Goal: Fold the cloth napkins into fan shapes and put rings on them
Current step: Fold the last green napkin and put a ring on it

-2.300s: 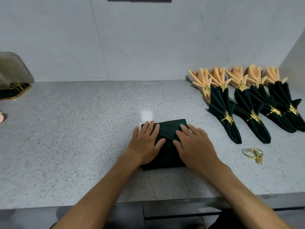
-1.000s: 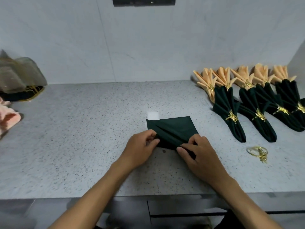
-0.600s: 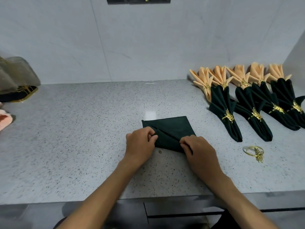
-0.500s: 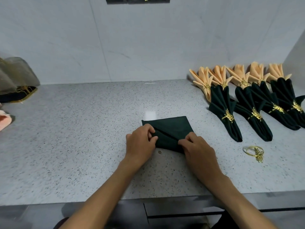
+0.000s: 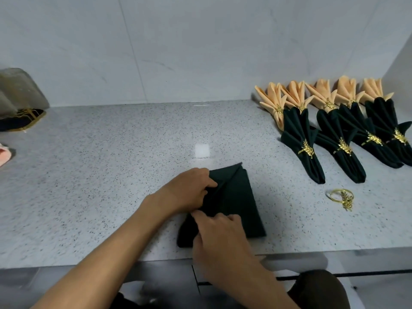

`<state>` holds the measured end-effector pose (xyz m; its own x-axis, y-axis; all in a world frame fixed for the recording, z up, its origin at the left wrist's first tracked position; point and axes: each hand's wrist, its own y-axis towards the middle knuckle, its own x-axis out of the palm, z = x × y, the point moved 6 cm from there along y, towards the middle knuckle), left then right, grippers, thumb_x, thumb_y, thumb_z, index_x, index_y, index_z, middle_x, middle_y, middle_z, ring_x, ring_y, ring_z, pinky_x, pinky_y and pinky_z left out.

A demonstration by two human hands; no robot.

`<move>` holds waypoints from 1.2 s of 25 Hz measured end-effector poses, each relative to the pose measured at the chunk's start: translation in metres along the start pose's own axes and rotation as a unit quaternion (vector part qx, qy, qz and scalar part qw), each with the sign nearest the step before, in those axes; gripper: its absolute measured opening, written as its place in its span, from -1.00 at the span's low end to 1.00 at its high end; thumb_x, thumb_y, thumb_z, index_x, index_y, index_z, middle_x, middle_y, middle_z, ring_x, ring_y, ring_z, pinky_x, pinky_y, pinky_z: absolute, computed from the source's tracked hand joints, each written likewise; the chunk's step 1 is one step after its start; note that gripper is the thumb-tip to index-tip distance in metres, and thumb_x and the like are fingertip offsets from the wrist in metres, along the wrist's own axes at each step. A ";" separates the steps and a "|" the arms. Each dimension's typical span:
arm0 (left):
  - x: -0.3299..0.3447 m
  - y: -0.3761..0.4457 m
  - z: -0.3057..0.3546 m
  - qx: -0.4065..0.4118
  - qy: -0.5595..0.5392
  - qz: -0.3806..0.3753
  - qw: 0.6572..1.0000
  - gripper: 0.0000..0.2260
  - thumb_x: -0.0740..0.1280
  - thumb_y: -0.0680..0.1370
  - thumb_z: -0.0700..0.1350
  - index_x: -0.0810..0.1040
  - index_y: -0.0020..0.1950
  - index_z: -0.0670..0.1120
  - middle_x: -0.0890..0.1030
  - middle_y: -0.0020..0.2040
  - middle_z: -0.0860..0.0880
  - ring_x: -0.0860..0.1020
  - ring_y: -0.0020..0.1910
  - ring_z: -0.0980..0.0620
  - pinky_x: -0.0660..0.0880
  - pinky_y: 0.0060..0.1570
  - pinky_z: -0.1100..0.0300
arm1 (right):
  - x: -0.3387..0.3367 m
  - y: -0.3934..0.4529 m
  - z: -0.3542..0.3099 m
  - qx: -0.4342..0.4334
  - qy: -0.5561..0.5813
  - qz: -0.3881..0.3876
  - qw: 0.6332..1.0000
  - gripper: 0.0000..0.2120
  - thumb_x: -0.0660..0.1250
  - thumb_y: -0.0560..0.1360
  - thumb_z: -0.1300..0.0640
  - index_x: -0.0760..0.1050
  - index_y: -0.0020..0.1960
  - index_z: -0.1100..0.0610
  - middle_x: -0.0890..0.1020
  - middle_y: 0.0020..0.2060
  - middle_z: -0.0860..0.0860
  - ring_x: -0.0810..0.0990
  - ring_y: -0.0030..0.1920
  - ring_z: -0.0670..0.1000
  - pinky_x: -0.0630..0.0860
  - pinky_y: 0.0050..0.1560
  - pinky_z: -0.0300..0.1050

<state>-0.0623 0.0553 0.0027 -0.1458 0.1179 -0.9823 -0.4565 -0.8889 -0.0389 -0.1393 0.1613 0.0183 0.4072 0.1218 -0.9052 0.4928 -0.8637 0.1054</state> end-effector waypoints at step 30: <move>0.015 -0.043 0.024 -0.048 -0.130 0.204 0.969 -0.82 0.34 0.59 -0.02 0.67 0.12 -0.01 0.63 -0.09 0.09 0.55 -0.14 0.10 0.49 -0.05 0.16 | -0.030 0.041 0.128 0.045 0.137 0.114 0.983 -0.84 0.44 0.49 0.16 0.47 -0.14 -0.01 0.58 -0.31 -0.14 0.53 -0.24 -0.11 0.40 -0.26 -0.34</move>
<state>-0.0660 0.1064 -0.0058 -0.5197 -0.1559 -0.8400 -0.2315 -0.9207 0.3141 -0.2300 0.0597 -0.0031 0.6970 0.0376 -0.7161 0.3007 -0.9219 0.2442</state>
